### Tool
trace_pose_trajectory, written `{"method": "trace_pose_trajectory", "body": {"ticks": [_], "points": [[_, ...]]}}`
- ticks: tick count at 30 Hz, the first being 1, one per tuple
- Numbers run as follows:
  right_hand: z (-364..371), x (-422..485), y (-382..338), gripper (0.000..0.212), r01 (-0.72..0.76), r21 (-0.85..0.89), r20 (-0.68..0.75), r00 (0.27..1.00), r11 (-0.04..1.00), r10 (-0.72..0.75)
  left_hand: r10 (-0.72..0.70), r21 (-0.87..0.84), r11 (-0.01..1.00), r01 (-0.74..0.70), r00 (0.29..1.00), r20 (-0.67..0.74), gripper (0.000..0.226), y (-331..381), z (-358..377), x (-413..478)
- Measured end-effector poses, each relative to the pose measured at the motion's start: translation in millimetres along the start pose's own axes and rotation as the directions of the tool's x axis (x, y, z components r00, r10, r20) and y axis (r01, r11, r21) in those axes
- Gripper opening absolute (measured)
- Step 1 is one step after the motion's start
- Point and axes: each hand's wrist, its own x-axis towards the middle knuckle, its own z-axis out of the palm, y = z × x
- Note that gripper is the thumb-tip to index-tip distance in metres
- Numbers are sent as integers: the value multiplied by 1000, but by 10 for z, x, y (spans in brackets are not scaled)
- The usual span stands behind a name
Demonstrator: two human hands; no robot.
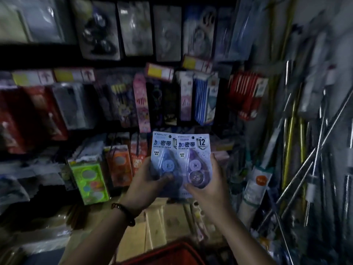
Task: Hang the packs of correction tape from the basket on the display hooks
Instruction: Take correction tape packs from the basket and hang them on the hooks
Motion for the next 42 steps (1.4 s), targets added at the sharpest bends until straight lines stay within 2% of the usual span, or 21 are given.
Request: {"method": "trace_pose_trajectory", "body": {"ticks": [3,7,11,17,20,28,30,35,42], "points": [[-235,309,-318,112,87,-33,-92,992,996,-90,69,8,998,-69,997,21,49,463,98,264],[-566,697,-694,111,136,-83,-143,979,987,-147,174,22,984,-176,984,44,47,980,271,561],[-950,1090,-1018,102,211,-147,-200,951,966,-238,267,-32,963,-267,964,1,50,1437,427,808],[-1367,1615,-1393,98,268,-267,-253,907,926,-335,293,-36,956,-292,956,22,49,1926,555,1185],[-1514,1849,-1550,90,297,-326,-273,879,897,-390,293,-25,956,-294,956,-26,45,2068,621,1369],[-1712,2677,-1645,89,216,-319,-330,887,923,-322,352,23,936,-353,936,8,44,2325,875,1743],[-1744,2844,-1643,83,184,-366,-354,879,912,-320,361,40,932,-361,933,6,47,2335,925,1858],[-1759,3146,-1634,85,141,-417,-382,869,898,-314,377,61,924,-377,926,12,47,2374,1065,2099],[-1838,3416,-1689,95,193,-430,-353,863,882,-361,388,93,919,-382,921,-45,43,2435,1144,2352]]}}
